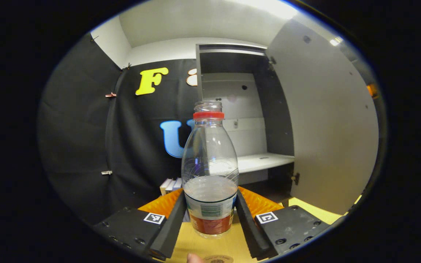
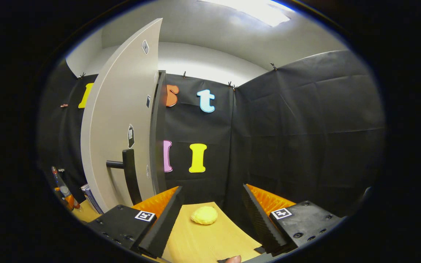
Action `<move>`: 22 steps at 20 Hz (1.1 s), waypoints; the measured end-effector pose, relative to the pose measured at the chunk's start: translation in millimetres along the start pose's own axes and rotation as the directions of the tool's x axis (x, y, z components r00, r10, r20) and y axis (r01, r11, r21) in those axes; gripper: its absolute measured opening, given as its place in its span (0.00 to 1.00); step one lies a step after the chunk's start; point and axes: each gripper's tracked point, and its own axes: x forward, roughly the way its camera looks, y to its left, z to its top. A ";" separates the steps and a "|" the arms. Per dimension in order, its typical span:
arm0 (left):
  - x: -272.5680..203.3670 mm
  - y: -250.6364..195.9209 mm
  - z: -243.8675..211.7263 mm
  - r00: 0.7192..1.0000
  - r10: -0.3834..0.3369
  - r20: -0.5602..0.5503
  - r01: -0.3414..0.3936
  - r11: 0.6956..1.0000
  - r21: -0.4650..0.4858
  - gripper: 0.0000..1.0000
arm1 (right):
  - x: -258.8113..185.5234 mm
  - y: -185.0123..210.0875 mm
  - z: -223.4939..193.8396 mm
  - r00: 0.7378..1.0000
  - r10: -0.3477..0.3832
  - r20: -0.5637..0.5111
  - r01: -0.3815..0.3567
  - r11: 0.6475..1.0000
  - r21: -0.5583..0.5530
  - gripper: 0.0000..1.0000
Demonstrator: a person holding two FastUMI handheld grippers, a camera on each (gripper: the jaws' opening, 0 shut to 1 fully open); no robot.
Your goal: Open the cabinet door with the right hand, grasp the bottle in the cabinet with the left hand and place it on the coaster, then close the cabinet door with the right hand.
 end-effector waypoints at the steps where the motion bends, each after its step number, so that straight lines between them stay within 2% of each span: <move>1: -6.0 -1.4 -15.4 1.000 -0.011 -0.011 0.011 1.000 -0.011 0.76 | -0.4 0.7 -0.4 1.000 -0.002 -0.001 0.002 1.000 -0.005 0.99; 3: -16.0 -0.4 -48.0 0.999 -0.008 -0.039 0.007 0.999 -0.044 0.76 | -0.1 -0.1 0.6 1.000 -0.009 0.005 0.009 1.000 -0.020 0.99; 8: -23.9 7.0 -113.8 0.996 -0.002 -0.093 -0.002 0.999 -0.046 0.76 | -2.1 -0.2 -1.3 1.000 -0.021 -0.001 0.021 0.999 -0.034 0.99; 11: -24.2 -1.0 -144.0 0.993 -0.051 -0.107 0.045 0.997 -0.061 0.77 | -2.9 -0.2 -3.5 0.999 -0.027 -0.020 0.027 0.999 -0.022 0.99; 22: -10.8 -4.9 -208.8 0.984 -0.102 -0.144 0.087 0.990 -0.111 0.79 | -18.1 -20.7 -9.3 0.990 -0.121 -0.078 0.122 0.993 0.005 0.99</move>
